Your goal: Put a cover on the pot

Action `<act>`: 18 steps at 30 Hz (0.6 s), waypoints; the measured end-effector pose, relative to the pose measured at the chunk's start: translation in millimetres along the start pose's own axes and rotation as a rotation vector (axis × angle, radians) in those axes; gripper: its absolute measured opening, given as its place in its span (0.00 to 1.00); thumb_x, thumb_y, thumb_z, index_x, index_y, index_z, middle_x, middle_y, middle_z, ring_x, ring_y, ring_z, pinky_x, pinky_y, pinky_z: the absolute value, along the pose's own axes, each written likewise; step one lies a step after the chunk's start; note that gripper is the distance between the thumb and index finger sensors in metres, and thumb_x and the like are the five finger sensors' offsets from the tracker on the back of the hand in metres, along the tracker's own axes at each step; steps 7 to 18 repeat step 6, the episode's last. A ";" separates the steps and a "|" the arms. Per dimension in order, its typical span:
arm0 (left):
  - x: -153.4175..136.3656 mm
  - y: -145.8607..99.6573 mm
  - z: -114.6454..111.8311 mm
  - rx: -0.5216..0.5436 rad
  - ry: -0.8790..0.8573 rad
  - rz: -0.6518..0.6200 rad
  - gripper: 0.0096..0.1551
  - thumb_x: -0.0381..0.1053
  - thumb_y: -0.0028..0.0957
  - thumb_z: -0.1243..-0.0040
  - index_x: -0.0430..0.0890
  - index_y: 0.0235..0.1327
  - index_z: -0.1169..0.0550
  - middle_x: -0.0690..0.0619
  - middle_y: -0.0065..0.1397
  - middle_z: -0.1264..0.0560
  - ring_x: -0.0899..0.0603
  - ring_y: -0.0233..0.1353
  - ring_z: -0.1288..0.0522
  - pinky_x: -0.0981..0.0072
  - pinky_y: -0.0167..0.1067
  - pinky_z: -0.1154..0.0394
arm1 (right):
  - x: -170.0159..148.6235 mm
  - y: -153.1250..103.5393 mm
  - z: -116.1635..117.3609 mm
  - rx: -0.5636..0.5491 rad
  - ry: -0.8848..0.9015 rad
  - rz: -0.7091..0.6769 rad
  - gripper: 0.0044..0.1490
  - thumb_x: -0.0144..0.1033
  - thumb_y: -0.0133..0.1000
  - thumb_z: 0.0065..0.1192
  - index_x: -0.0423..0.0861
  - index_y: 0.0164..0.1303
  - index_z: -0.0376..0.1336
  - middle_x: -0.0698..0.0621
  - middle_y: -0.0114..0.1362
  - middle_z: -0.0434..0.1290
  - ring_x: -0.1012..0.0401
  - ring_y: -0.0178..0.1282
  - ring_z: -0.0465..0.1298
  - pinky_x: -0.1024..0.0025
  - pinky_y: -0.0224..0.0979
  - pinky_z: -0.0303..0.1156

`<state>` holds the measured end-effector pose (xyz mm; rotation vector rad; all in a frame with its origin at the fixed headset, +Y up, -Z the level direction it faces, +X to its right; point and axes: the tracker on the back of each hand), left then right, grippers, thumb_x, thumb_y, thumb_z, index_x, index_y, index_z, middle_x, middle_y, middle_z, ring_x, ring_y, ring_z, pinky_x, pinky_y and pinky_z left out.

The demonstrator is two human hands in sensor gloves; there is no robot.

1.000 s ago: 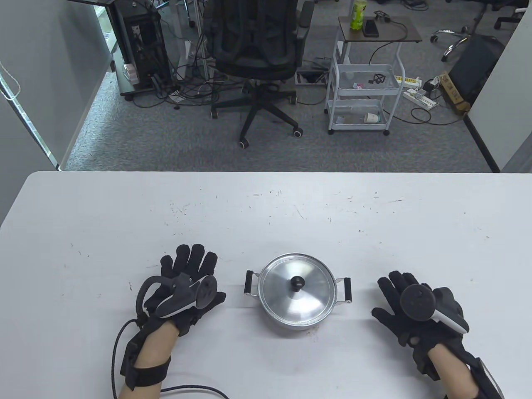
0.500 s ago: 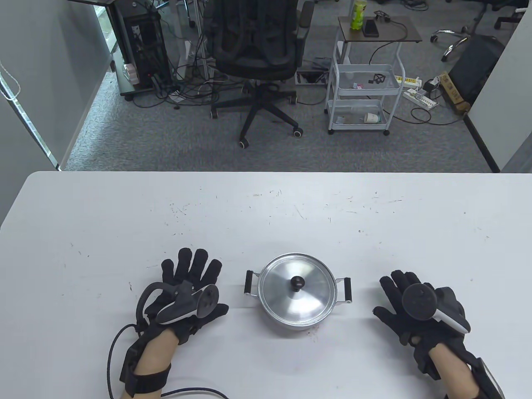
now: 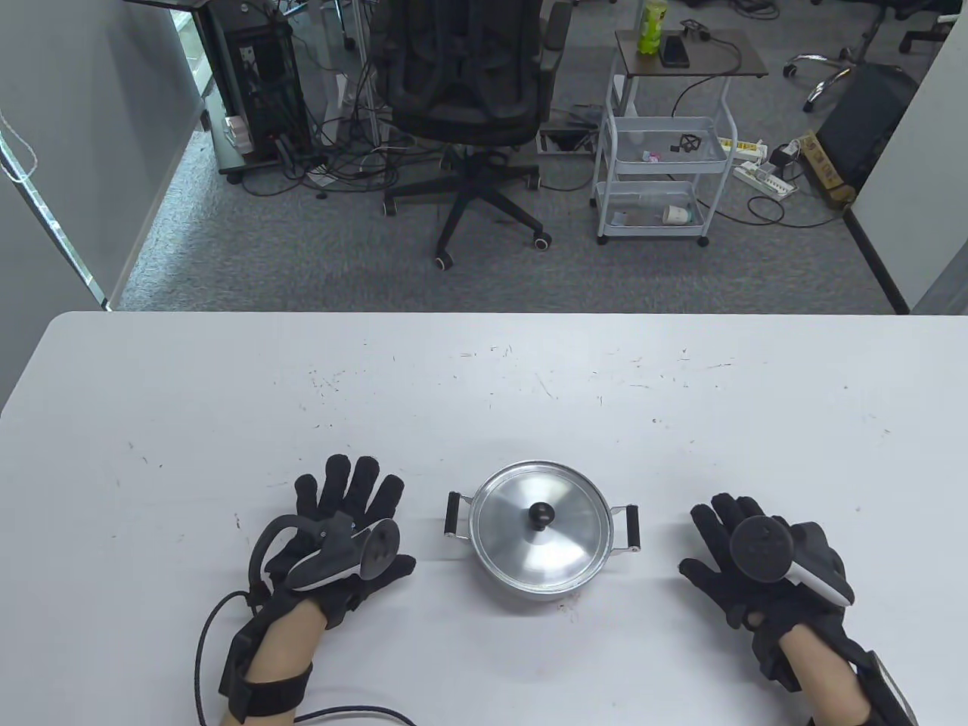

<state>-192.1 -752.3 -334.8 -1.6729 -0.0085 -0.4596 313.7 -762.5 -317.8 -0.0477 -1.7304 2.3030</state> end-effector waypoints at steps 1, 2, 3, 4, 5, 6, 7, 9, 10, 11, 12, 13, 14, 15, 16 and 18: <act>-0.6 -0.1 0.0 0.000 -0.002 0.001 0.66 0.87 0.37 0.62 0.57 0.87 0.56 0.42 0.90 0.61 0.24 0.86 0.60 0.19 0.73 0.53 | 0.0 0.1 0.0 0.000 0.001 0.000 0.54 0.70 0.42 0.53 0.55 0.78 0.50 0.45 0.86 0.48 0.41 0.85 0.47 0.31 0.76 0.43; -1.5 -0.2 -0.1 -0.001 -0.006 0.004 0.65 0.86 0.39 0.63 0.55 0.87 0.57 0.43 0.89 0.62 0.27 0.86 0.61 0.22 0.75 0.54 | -0.3 0.2 0.2 0.002 0.003 0.001 0.54 0.70 0.42 0.53 0.55 0.77 0.50 0.45 0.86 0.48 0.41 0.85 0.47 0.31 0.76 0.43; -2.1 -0.3 -0.2 -0.002 -0.008 0.005 0.66 0.86 0.38 0.62 0.56 0.87 0.57 0.43 0.90 0.61 0.25 0.86 0.61 0.21 0.74 0.53 | -0.4 0.2 0.3 0.003 0.003 0.002 0.54 0.69 0.42 0.53 0.55 0.78 0.50 0.45 0.86 0.48 0.41 0.85 0.47 0.31 0.76 0.43; -2.4 -0.2 -0.5 -0.003 -0.009 0.005 0.65 0.86 0.38 0.62 0.56 0.87 0.57 0.43 0.89 0.61 0.26 0.86 0.61 0.21 0.75 0.54 | -0.5 0.3 0.5 0.006 0.004 0.003 0.54 0.70 0.42 0.53 0.55 0.78 0.50 0.45 0.86 0.48 0.41 0.85 0.47 0.31 0.76 0.43; -2.5 0.1 -0.9 -0.006 -0.009 0.005 0.65 0.86 0.39 0.62 0.55 0.87 0.57 0.43 0.89 0.62 0.27 0.86 0.61 0.22 0.75 0.54 | -0.7 0.5 0.8 0.009 0.004 0.005 0.54 0.69 0.42 0.53 0.55 0.77 0.50 0.45 0.86 0.48 0.41 0.85 0.48 0.31 0.76 0.43; -2.4 0.4 -1.2 -0.010 -0.008 0.004 0.66 0.86 0.38 0.62 0.56 0.87 0.57 0.43 0.90 0.61 0.25 0.86 0.60 0.21 0.74 0.53 | -0.8 0.6 1.1 0.012 0.004 0.006 0.54 0.69 0.42 0.53 0.54 0.77 0.50 0.45 0.86 0.48 0.41 0.85 0.48 0.31 0.76 0.43; -2.4 0.4 -1.2 -0.010 -0.008 0.004 0.66 0.86 0.38 0.62 0.56 0.87 0.57 0.43 0.90 0.61 0.25 0.86 0.60 0.21 0.74 0.53 | -0.8 0.6 1.1 0.012 0.004 0.006 0.54 0.69 0.42 0.53 0.54 0.77 0.50 0.45 0.86 0.48 0.41 0.85 0.48 0.31 0.76 0.43; -2.4 0.4 -1.2 -0.010 -0.008 0.004 0.66 0.86 0.38 0.62 0.56 0.87 0.57 0.43 0.90 0.61 0.25 0.86 0.60 0.21 0.74 0.53 | -0.8 0.6 1.1 0.012 0.004 0.006 0.54 0.69 0.42 0.53 0.54 0.77 0.50 0.45 0.86 0.48 0.41 0.85 0.48 0.31 0.76 0.43; -2.4 0.4 -1.2 -0.010 -0.008 0.004 0.66 0.86 0.38 0.62 0.56 0.87 0.57 0.43 0.90 0.61 0.25 0.86 0.60 0.21 0.74 0.53 | -0.8 0.6 1.1 0.012 0.004 0.006 0.54 0.69 0.42 0.53 0.54 0.77 0.50 0.45 0.86 0.48 0.41 0.85 0.48 0.31 0.76 0.43; -2.4 0.4 -1.2 -0.010 -0.008 0.004 0.66 0.86 0.38 0.62 0.56 0.87 0.57 0.43 0.90 0.61 0.25 0.86 0.60 0.21 0.74 0.53 | -0.8 0.6 1.1 0.012 0.004 0.006 0.54 0.69 0.42 0.53 0.54 0.77 0.50 0.45 0.86 0.48 0.41 0.85 0.48 0.31 0.76 0.43; -2.4 0.4 -1.2 -0.010 -0.008 0.004 0.66 0.86 0.38 0.62 0.56 0.87 0.57 0.43 0.90 0.61 0.25 0.86 0.60 0.21 0.74 0.53 | -0.8 0.6 1.1 0.012 0.004 0.006 0.54 0.69 0.42 0.53 0.54 0.77 0.50 0.45 0.86 0.48 0.41 0.85 0.48 0.31 0.76 0.43; -2.4 0.4 -1.2 -0.010 -0.008 0.004 0.66 0.86 0.38 0.62 0.56 0.87 0.57 0.43 0.90 0.61 0.25 0.86 0.60 0.21 0.74 0.53 | -0.8 0.6 1.1 0.012 0.004 0.006 0.54 0.69 0.42 0.53 0.54 0.77 0.50 0.45 0.86 0.48 0.41 0.85 0.48 0.31 0.76 0.43; -2.4 0.4 -1.2 -0.010 -0.008 0.004 0.66 0.86 0.38 0.62 0.56 0.87 0.57 0.43 0.90 0.61 0.25 0.86 0.60 0.21 0.74 0.53 | -0.8 0.6 1.1 0.012 0.004 0.006 0.54 0.69 0.42 0.53 0.54 0.77 0.50 0.45 0.86 0.48 0.41 0.85 0.48 0.31 0.76 0.43; -2.4 0.4 -1.2 -0.010 -0.008 0.004 0.66 0.86 0.38 0.62 0.56 0.87 0.57 0.43 0.90 0.61 0.25 0.86 0.60 0.21 0.74 0.53 | -0.8 0.6 1.1 0.012 0.004 0.006 0.54 0.69 0.42 0.53 0.54 0.77 0.50 0.45 0.86 0.48 0.41 0.85 0.48 0.31 0.76 0.43; -2.4 0.4 -1.2 -0.010 -0.008 0.004 0.66 0.86 0.38 0.62 0.56 0.87 0.57 0.43 0.90 0.61 0.25 0.86 0.60 0.21 0.74 0.53 | -0.8 0.6 1.1 0.012 0.004 0.006 0.54 0.69 0.42 0.53 0.54 0.77 0.50 0.45 0.86 0.48 0.41 0.85 0.48 0.31 0.76 0.43; -2.4 0.4 -1.2 -0.010 -0.008 0.004 0.66 0.86 0.38 0.62 0.56 0.87 0.57 0.43 0.90 0.61 0.25 0.86 0.60 0.21 0.74 0.53 | -0.8 0.6 1.1 0.012 0.004 0.006 0.54 0.69 0.42 0.53 0.54 0.77 0.50 0.45 0.86 0.48 0.41 0.85 0.48 0.31 0.76 0.43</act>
Point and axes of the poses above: the tracker on the back of each hand, its own x axis roughly to the thumb side, its own y axis roughly from the wrist to the fingertips, z = x × y
